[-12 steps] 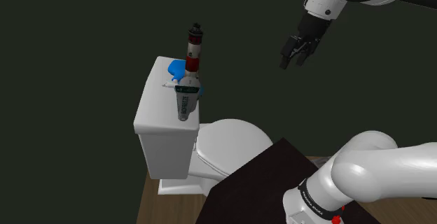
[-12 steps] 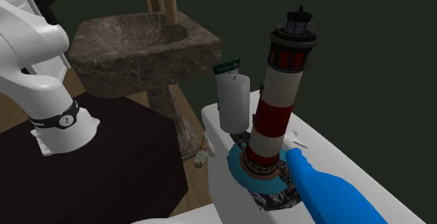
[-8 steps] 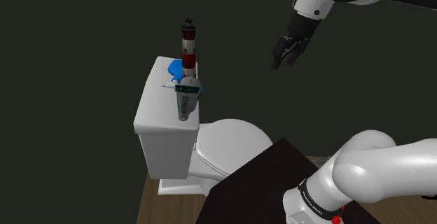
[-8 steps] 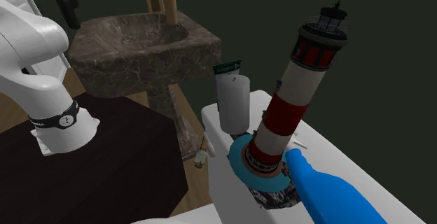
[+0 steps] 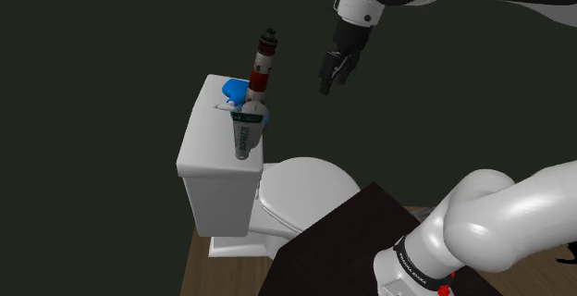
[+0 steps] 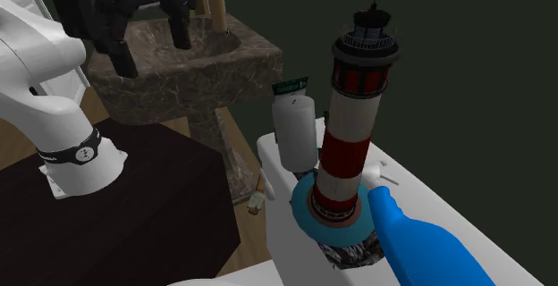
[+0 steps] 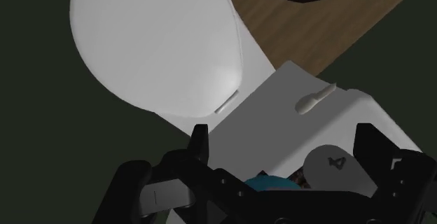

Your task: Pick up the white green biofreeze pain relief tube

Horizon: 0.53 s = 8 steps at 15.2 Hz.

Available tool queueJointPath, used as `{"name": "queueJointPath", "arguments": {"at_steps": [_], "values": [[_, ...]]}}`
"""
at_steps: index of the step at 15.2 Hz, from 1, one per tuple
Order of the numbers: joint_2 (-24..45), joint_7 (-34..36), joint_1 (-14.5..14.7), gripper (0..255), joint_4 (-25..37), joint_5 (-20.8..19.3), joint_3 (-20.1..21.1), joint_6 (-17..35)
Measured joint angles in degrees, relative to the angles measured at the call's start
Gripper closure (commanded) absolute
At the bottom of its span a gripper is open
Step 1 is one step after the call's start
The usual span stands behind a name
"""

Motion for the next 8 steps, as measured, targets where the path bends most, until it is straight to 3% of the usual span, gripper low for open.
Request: {"name": "queueJointPath", "arguments": {"at_steps": [8], "values": [[12.16, -4.4, 5.25, 0, 6.53, 1.13, 4.68, 3.66]]}}
